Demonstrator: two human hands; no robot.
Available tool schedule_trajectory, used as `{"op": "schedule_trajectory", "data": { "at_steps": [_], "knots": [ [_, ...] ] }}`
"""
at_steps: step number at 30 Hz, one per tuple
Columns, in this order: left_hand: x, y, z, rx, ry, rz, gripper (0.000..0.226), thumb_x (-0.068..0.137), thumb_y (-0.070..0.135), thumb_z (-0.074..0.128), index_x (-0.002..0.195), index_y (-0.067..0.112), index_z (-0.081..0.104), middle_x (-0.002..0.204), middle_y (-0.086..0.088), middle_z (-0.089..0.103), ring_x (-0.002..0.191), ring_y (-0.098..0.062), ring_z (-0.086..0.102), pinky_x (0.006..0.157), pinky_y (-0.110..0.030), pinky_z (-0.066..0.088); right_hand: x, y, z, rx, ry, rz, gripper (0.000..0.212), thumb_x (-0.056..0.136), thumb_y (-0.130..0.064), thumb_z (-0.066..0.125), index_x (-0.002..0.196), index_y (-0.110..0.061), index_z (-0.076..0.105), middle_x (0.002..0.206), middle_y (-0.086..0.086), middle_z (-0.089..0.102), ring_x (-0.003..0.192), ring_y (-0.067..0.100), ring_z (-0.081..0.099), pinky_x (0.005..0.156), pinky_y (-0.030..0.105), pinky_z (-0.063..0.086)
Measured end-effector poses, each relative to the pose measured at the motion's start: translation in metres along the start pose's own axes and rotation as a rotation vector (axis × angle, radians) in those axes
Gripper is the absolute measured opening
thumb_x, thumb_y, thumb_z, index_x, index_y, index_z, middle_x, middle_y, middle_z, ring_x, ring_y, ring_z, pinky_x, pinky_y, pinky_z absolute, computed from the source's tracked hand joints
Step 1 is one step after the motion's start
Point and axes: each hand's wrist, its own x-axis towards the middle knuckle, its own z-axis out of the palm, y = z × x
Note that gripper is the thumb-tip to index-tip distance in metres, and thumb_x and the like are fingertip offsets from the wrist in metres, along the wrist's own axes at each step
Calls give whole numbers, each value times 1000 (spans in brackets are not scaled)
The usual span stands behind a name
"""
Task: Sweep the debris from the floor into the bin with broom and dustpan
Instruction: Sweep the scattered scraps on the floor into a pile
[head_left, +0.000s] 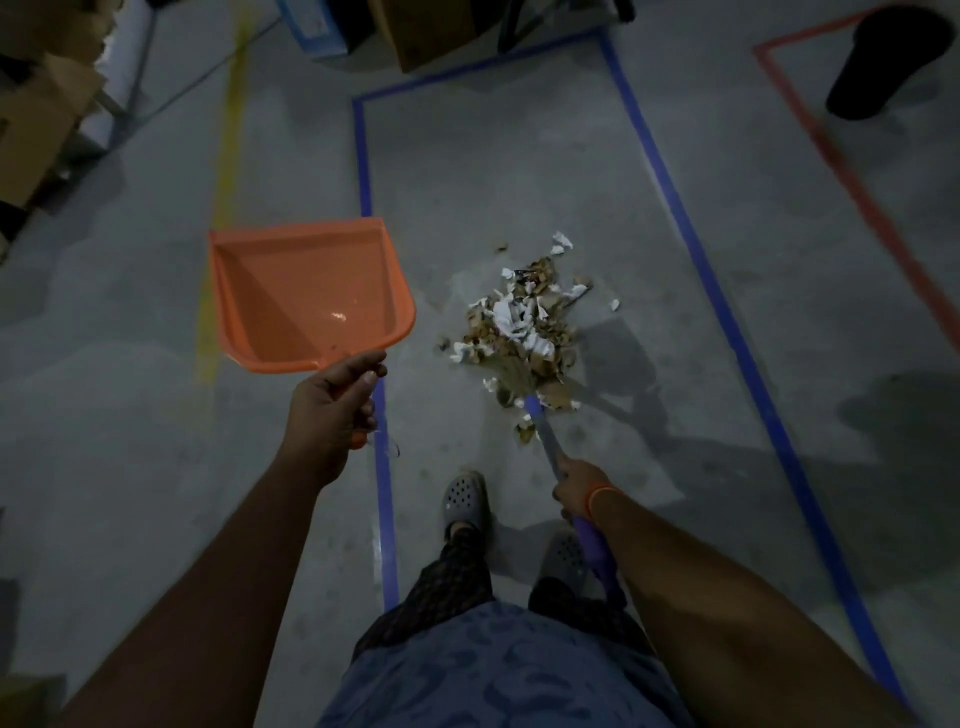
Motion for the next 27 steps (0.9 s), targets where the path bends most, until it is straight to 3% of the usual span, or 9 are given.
{"op": "schedule_trajectory", "data": {
  "at_steps": [4,7,10,13,15,17,19,22,27],
  "knots": [
    [2,4,18,3,-36,14,26,102,8,55,122,16,69,97,0,68,50,-10,45,44,-19,29,-10,19,-27,76,52,-6,52,85,-8,57,137,-8,47,101,19,65,78,33,67,63,39,59],
    [2,9,32,-5,-49,28,26,102,9,55,124,13,68,98,1,68,49,-10,45,42,-19,28,-24,41,-45,86,72,-45,65,86,-7,55,147,-17,36,105,19,62,71,31,64,54,34,54],
    [4,10,43,-2,-71,37,25,102,10,55,123,16,68,97,2,69,50,-10,46,42,-19,28,-41,66,-58,114,90,-88,70,91,-6,54,151,-28,27,98,12,60,66,25,58,57,34,51],
    [8,8,51,-3,-97,42,24,102,12,57,121,20,70,94,-5,67,51,-12,47,46,-23,29,-60,88,-69,98,82,-124,70,93,-6,55,152,-27,25,95,3,58,60,12,53,66,38,54],
    [10,6,56,-24,-119,39,25,102,12,57,122,18,69,93,-8,65,52,-13,47,49,-26,28,-75,96,-76,50,46,-130,73,92,-4,56,153,-24,19,108,8,58,62,4,54,60,22,53],
    [9,7,60,-42,-130,42,26,102,10,56,126,13,67,94,0,69,52,-12,46,47,-25,29,-86,108,-79,49,22,-132,74,91,-3,56,153,-24,21,103,5,61,57,7,58,50,16,47],
    [7,8,62,-44,-139,47,27,102,9,55,127,11,65,93,7,70,52,-12,46,44,-23,29,-92,124,-78,86,-7,-101,73,90,-8,58,151,-33,26,87,7,64,51,15,60,49,23,48],
    [5,8,64,-47,-140,46,28,102,8,55,129,10,65,92,7,71,52,-12,47,43,-22,30,-97,142,-77,94,-67,-34,69,89,-13,60,145,-43,34,85,19,63,52,18,57,52,31,50],
    [2,7,66,-32,-134,44,29,102,9,55,130,9,64,98,1,70,53,-11,48,43,-22,32,-104,147,-73,71,-121,73,54,90,1,55,135,-28,52,88,12,55,55,17,48,50,26,44]
  ]
}}
